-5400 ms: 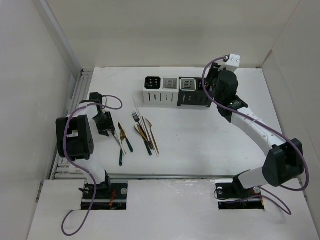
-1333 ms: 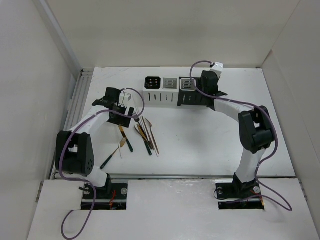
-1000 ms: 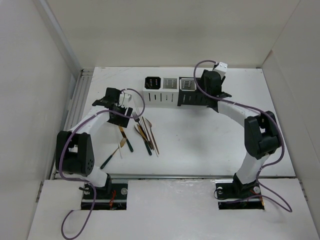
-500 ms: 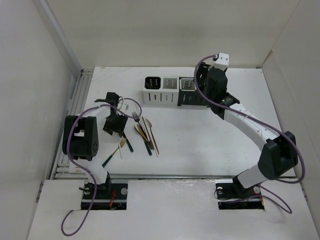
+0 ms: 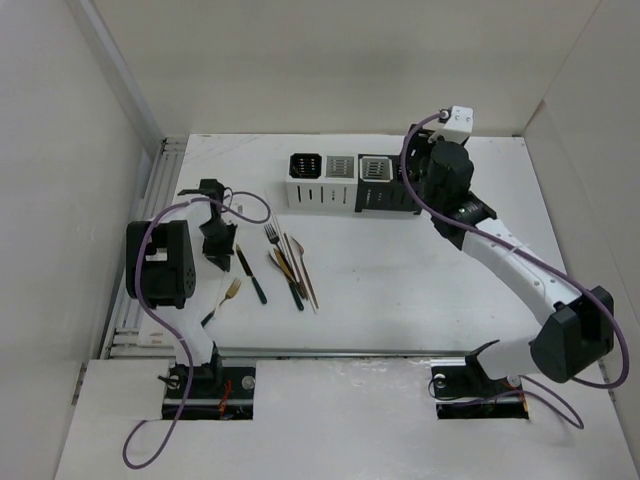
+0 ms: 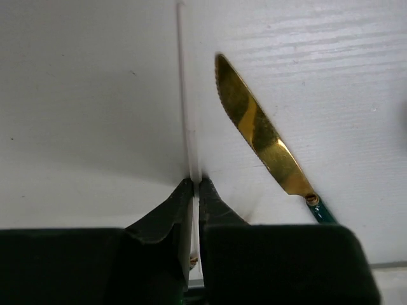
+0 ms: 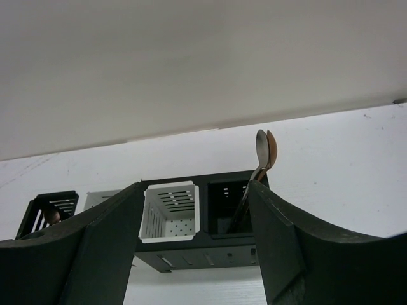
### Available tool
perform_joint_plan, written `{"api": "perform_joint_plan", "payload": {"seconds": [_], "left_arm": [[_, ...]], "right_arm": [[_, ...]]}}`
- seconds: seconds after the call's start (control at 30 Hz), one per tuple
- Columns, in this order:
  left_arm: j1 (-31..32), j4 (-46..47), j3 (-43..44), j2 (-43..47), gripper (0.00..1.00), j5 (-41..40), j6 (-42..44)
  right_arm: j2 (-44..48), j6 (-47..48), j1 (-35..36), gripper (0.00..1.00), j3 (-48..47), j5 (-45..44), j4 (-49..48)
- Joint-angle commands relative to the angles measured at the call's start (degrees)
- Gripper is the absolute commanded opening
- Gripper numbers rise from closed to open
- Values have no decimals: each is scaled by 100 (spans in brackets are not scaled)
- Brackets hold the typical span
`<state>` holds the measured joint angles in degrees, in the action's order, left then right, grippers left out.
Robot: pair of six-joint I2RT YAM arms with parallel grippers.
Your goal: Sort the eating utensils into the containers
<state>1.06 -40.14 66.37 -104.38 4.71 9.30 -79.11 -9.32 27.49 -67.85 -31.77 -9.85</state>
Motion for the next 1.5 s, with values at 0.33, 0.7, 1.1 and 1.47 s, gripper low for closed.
{"api": "perform_joint_plan", "payload": {"seconds": [0.33,0.7,1.1,1.47], "left_arm": [[-800,-916,2498,-285,0,1821,-182],[60,716,3166,1225,0,3028,-1096],[641,1386,2618,1781,0,3045,-1440],[843,842,2442,1728,100,1931,-597]], "right_arm": [[248,1328,757,88,-96,2695,-149],[-2449,-718,1443,95,-2544,5654,-367],[-3761,-1686,1576,49,-3366,5708,-1203],[-2883,-1477,1216,0,-1618,4312,-2513]]}}
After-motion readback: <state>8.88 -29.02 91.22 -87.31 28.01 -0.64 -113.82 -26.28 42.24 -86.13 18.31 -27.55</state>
